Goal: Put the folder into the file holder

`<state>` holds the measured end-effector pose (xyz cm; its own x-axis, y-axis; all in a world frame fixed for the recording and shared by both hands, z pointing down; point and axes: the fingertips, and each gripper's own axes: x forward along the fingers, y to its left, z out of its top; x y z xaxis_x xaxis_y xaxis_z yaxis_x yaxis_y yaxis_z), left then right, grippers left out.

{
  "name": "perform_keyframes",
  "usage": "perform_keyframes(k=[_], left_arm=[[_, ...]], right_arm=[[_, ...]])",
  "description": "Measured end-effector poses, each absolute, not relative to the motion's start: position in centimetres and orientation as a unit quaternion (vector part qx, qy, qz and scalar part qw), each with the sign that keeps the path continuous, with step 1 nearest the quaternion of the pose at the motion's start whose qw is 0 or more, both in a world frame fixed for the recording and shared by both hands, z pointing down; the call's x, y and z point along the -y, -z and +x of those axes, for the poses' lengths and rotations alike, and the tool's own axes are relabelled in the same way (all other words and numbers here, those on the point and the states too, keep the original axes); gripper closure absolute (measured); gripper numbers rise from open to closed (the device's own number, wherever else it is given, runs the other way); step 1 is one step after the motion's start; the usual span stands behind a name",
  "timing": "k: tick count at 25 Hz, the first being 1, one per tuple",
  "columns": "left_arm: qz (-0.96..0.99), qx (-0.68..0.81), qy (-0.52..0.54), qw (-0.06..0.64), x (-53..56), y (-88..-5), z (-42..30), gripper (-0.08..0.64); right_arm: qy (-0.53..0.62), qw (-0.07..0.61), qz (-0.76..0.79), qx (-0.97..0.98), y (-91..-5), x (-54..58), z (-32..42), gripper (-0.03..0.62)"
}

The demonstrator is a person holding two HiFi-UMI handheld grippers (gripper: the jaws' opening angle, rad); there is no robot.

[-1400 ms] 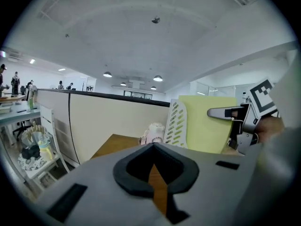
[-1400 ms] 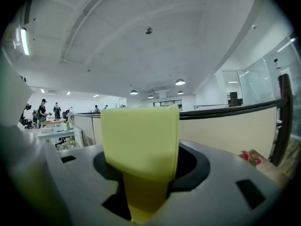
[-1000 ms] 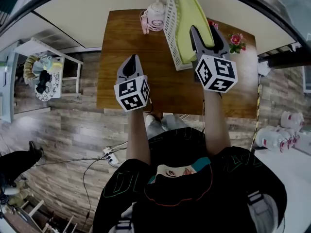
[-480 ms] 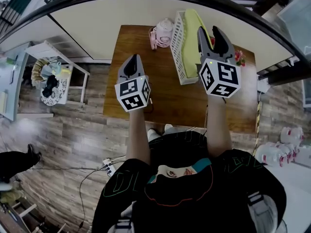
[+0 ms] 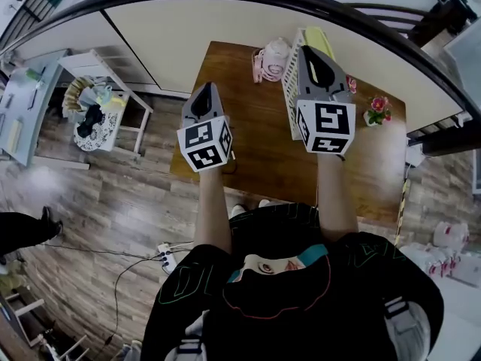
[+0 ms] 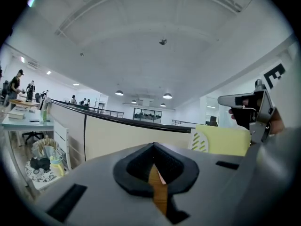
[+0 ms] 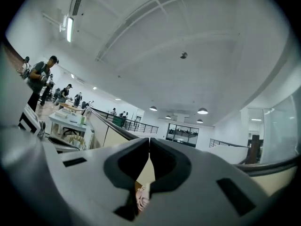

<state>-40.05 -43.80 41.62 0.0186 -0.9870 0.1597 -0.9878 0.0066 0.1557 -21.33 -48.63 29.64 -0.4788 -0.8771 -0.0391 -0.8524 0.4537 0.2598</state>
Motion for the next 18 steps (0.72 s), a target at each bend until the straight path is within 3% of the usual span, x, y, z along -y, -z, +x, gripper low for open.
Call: perform_keyframes(k=[6,18], left_arm=[[0.687,0.717,-0.005,0.113,42.1,-42.0,-42.1,0.560],[0.644,0.753,-0.026,0.132,38.3,-44.6,-46.0,0.560]], right_arm=[[0.116,0.073,0.464,0.875,-31.9,47.7,-25.5,0.581],[-0.039,0.114,0.403,0.907,-42.0,46.8,-30.2,0.589]])
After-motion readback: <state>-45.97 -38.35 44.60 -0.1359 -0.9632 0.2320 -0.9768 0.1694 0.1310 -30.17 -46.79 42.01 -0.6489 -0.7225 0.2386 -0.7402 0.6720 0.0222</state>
